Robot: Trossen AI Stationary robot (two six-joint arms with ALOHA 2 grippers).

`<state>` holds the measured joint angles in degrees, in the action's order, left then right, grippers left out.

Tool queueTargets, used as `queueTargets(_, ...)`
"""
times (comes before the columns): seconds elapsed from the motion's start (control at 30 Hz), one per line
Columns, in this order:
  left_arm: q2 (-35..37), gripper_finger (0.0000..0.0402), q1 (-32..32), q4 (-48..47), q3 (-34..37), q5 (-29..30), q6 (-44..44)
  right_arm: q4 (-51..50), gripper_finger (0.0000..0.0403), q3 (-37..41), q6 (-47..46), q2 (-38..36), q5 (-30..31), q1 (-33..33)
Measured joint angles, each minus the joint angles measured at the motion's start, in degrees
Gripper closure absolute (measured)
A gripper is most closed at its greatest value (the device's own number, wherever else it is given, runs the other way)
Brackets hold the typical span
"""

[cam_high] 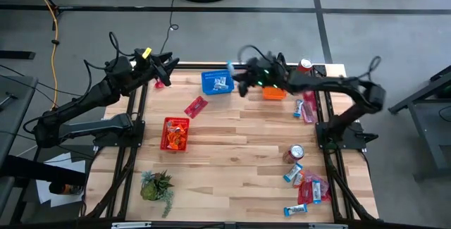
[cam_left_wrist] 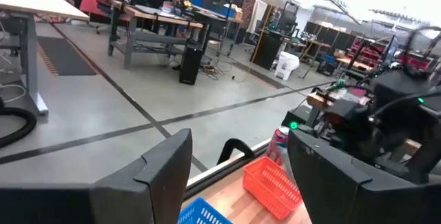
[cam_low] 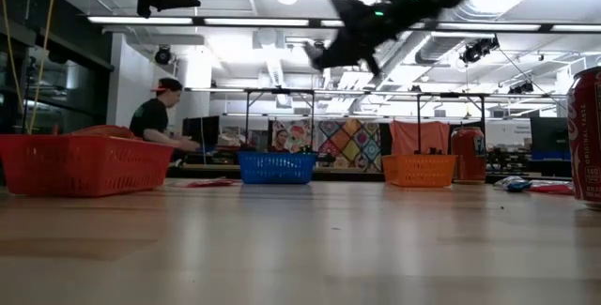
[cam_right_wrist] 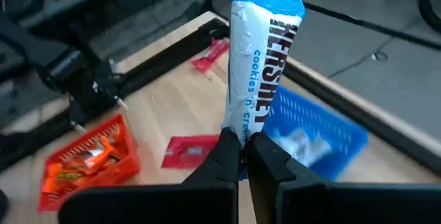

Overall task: Sort candy
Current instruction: Put the white candy pack into the blue basket

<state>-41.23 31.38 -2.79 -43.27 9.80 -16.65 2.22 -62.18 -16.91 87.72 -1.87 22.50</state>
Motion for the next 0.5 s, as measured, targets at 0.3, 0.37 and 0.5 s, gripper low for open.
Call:
queueTargets(0.3,0.0,0.0177,0.0,0.0,0.0,-0.6,-4.3,-22.7,0.0402,-29.8,13.5,18.4,-1.0,3.1)
queueTargets(0.37,0.0,0.0177,0.0,0.0,0.0,-0.6,-4.3,-26.5,0.0402,-33.9,14.7,21.3,-2.2,3.4)
queueTargets(0.5,0.0,0.0177,0.0,0.0,0.0,-0.6,-4.3,-32.4,0.0402,-38.7,16.8,27.2,-2.7,3.8)
